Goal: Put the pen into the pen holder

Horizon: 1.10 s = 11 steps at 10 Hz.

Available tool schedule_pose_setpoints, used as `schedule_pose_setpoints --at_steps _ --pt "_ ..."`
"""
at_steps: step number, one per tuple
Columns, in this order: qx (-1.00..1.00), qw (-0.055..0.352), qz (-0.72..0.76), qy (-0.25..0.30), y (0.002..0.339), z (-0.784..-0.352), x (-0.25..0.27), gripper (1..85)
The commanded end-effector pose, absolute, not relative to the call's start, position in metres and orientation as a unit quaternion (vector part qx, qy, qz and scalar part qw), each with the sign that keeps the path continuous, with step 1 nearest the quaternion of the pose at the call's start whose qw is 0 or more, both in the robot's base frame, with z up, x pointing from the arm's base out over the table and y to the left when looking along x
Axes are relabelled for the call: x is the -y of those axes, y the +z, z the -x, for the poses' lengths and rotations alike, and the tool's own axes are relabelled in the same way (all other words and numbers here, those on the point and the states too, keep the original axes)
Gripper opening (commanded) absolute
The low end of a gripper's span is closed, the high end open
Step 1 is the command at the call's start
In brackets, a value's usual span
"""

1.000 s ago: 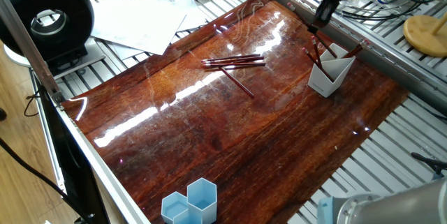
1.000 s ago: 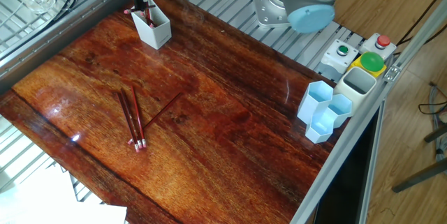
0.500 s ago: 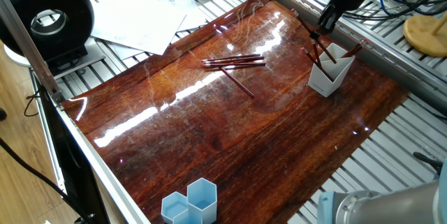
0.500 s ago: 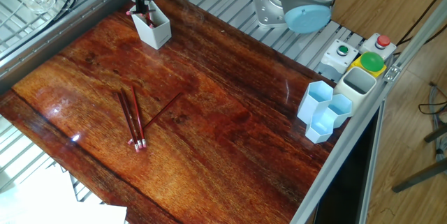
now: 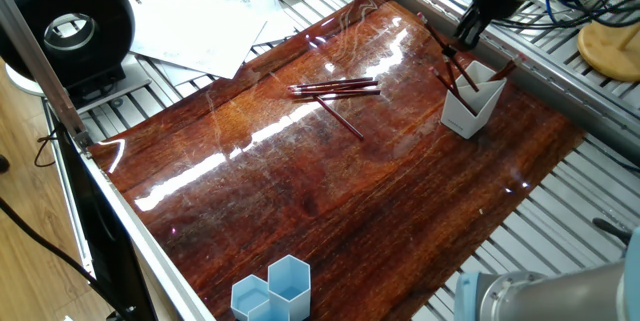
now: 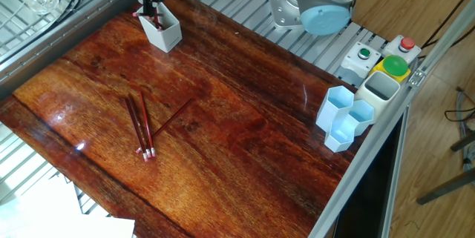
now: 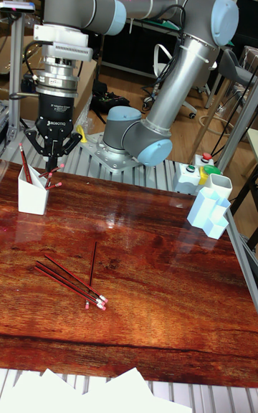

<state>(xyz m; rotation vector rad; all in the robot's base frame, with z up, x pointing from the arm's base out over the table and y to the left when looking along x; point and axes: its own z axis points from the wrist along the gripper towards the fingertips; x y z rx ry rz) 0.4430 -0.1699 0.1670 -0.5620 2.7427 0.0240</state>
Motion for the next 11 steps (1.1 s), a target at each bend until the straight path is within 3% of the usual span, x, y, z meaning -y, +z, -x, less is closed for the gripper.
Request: schedule_pose_setpoints --at_steps 1,11 --pt "-0.968 0.188 0.168 0.007 0.168 -0.447 0.172 1.0" --pt "-0.978 0.181 0.101 -0.013 0.167 -0.438 0.19 1.0"
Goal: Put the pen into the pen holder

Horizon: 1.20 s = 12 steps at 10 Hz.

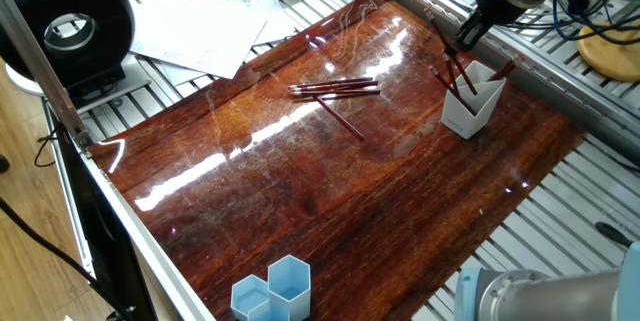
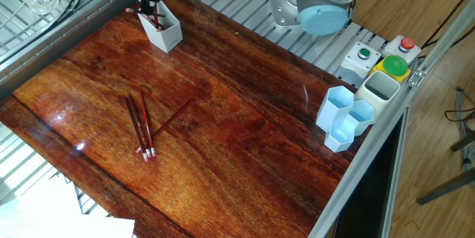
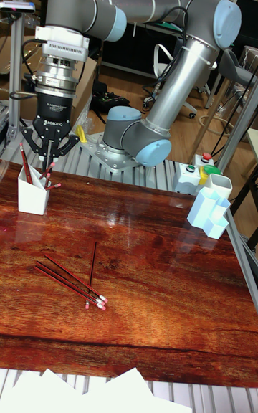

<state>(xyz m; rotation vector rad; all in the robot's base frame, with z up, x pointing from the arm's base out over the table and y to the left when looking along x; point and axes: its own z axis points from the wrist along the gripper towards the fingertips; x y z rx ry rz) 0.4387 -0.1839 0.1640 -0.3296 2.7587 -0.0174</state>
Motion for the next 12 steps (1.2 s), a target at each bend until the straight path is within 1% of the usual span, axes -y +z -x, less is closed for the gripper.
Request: schedule_pose_setpoints --at_steps 1,3,6,9,10,11,12 --pt "-0.978 0.181 0.098 -0.009 0.168 -0.437 0.189 1.0" --pt "-0.98 0.179 0.085 0.003 0.167 -0.434 0.184 1.0" --pt "-0.977 0.197 0.078 0.012 0.166 -0.442 0.183 1.0" --pt "-0.98 0.184 0.079 0.001 0.164 -0.436 0.188 1.0" --pt "-0.983 0.17 0.075 -0.001 0.161 -0.429 0.19 1.0" --pt "-0.983 0.164 0.077 -0.002 0.16 -0.426 0.191 1.0" --pt "-0.983 0.166 0.085 -0.003 0.16 -0.427 0.191 1.0"
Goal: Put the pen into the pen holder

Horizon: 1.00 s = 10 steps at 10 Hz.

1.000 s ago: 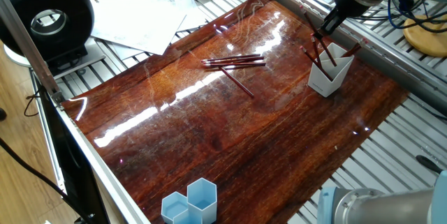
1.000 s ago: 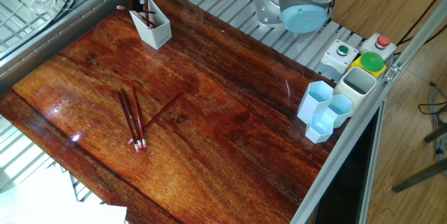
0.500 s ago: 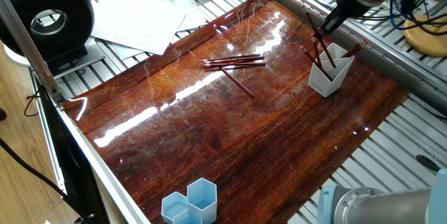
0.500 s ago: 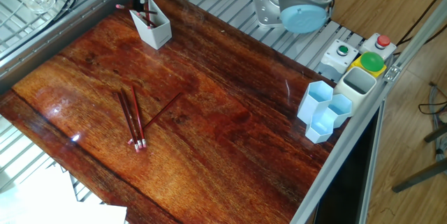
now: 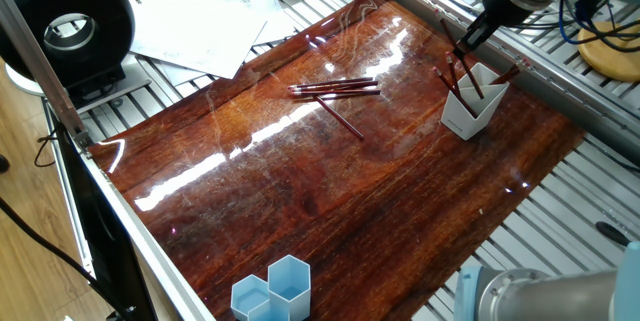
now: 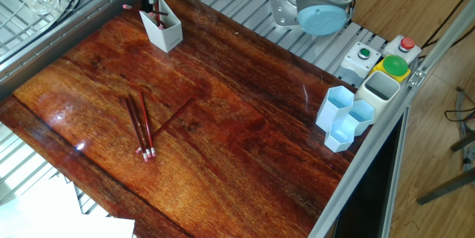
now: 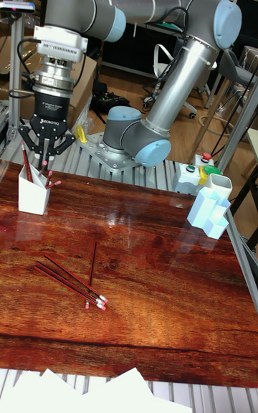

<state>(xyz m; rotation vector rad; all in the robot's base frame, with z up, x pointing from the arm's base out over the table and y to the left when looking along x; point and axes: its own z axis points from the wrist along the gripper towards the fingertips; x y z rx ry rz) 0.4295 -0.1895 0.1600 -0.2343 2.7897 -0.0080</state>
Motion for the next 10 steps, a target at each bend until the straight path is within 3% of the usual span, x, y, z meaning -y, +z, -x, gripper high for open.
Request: schedule_pose_setpoints --at_steps 1,5,10 --pt "-0.982 0.168 0.089 0.001 0.161 -0.428 0.188 1.0" --pt "-0.976 0.194 0.099 0.015 0.165 -0.439 0.178 1.0" --pt "-0.978 0.193 0.083 0.009 0.15 -0.433 0.177 1.0"
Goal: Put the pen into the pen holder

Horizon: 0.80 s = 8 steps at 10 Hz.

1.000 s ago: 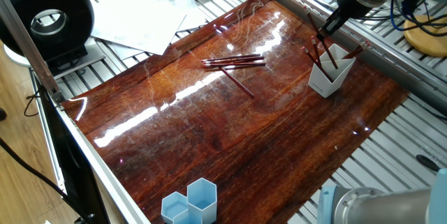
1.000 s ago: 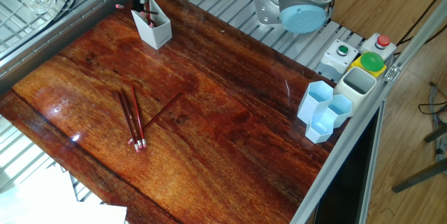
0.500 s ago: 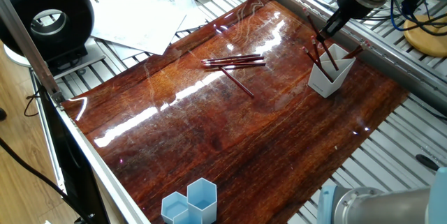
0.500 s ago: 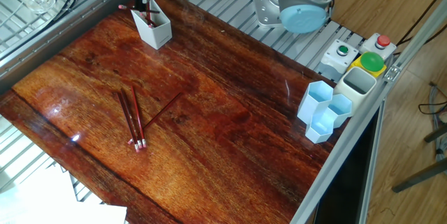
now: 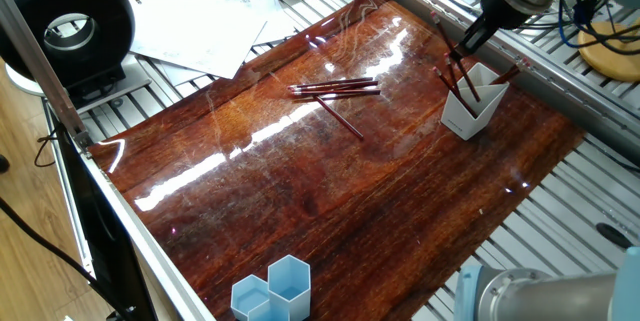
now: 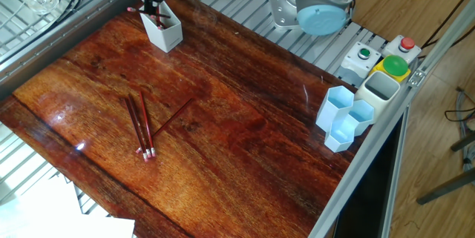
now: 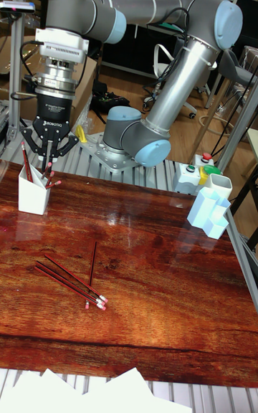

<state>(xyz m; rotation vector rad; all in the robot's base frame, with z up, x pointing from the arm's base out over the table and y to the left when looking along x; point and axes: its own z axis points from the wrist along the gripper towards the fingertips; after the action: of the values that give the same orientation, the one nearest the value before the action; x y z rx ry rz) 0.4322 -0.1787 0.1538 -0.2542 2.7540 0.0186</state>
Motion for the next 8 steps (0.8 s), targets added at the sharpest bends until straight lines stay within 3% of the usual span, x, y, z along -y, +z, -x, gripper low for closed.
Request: schedule_pose_setpoints --at_steps 1,8 --pt "-0.977 0.194 0.082 0.01 0.149 -0.434 0.177 1.0" --pt "-0.977 0.196 0.075 0.027 0.136 -0.435 0.18 1.0"
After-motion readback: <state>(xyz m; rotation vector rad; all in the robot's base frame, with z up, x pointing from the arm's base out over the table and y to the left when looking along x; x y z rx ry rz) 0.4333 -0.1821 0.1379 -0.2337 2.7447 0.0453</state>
